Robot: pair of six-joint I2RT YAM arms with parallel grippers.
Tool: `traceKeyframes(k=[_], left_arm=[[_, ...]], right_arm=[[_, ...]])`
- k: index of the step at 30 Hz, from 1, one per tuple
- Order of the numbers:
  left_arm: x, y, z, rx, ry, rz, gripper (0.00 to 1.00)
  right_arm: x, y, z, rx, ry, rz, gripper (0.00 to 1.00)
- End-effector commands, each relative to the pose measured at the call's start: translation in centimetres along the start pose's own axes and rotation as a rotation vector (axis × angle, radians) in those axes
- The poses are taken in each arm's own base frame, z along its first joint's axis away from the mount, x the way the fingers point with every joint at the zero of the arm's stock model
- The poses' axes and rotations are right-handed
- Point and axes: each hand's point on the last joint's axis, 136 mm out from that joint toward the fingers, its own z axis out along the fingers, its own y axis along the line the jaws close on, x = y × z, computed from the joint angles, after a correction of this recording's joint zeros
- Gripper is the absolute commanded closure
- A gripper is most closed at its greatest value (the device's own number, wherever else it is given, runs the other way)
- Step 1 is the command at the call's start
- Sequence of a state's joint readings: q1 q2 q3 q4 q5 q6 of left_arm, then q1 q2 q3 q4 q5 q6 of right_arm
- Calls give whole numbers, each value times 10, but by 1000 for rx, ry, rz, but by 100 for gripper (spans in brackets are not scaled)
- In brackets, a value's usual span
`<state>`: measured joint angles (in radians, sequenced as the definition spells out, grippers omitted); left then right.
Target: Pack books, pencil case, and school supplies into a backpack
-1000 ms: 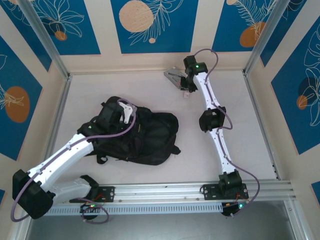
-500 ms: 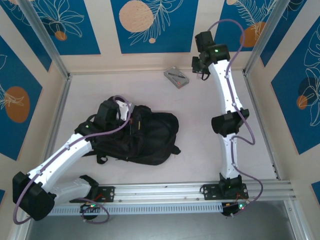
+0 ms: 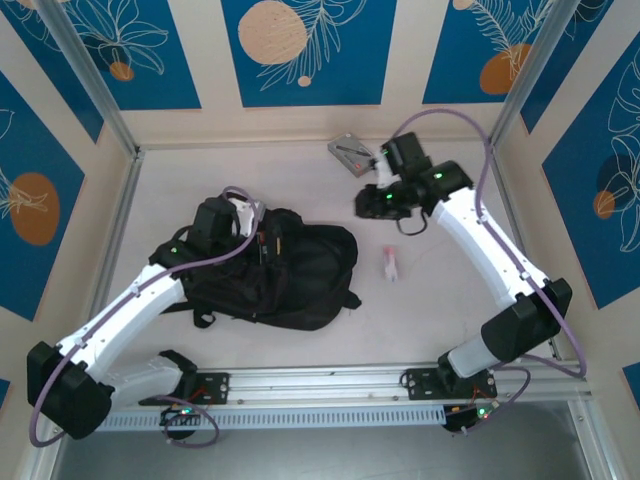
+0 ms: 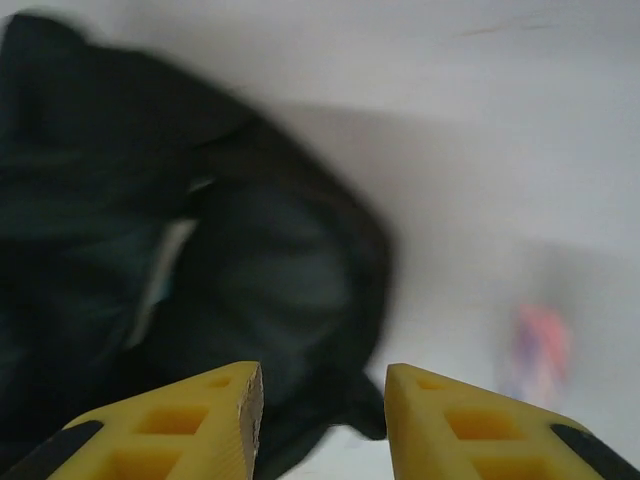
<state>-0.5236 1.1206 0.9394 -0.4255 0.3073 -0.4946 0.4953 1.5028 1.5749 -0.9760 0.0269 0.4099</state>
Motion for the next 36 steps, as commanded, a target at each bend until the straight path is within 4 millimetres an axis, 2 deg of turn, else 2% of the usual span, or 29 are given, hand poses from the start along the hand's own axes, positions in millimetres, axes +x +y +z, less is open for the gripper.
traceKeyframes(k=[1,3,4,7,10,11,14,20,21,22,23,28,36], left_arm=[[-23,-6,-1,20,-53,-16,100],[-24,-2,-1,11,-53,-19,100],[-24,0,-1,6,-53,-21,100],[-21,4,-2,-5,-51,-18,100],[-20,6,-5,-20,-52,-7,100],[-19,8,-6,-28,-52,-4,100],[-17,11,-5,-38,-50,-4,100],[-16,12,-2,-29,-42,-17,100],[-16,12,-2,-28,-44,-18,100],[-15,11,-2,-26,-45,-18,100],[-15,11,-2,-25,-47,-18,100],[-15,10,-2,-14,-50,-20,100],[-12,11,-5,-17,-51,-18,100]], right_arm=[[12,60,29,-208,60,-31,62],[17,55,40,-171,73,-39,62],[17,38,43,-94,61,-27,61],[25,-26,51,99,77,68,45],[57,-65,52,208,130,168,36],[68,-72,51,230,145,180,33],[102,-80,46,239,203,218,32],[171,-64,48,179,351,330,29],[180,-61,50,175,363,346,20],[192,-58,52,176,376,352,7],[201,-54,55,170,389,335,1],[232,-62,71,285,475,200,1],[257,-73,104,398,553,75,1]])
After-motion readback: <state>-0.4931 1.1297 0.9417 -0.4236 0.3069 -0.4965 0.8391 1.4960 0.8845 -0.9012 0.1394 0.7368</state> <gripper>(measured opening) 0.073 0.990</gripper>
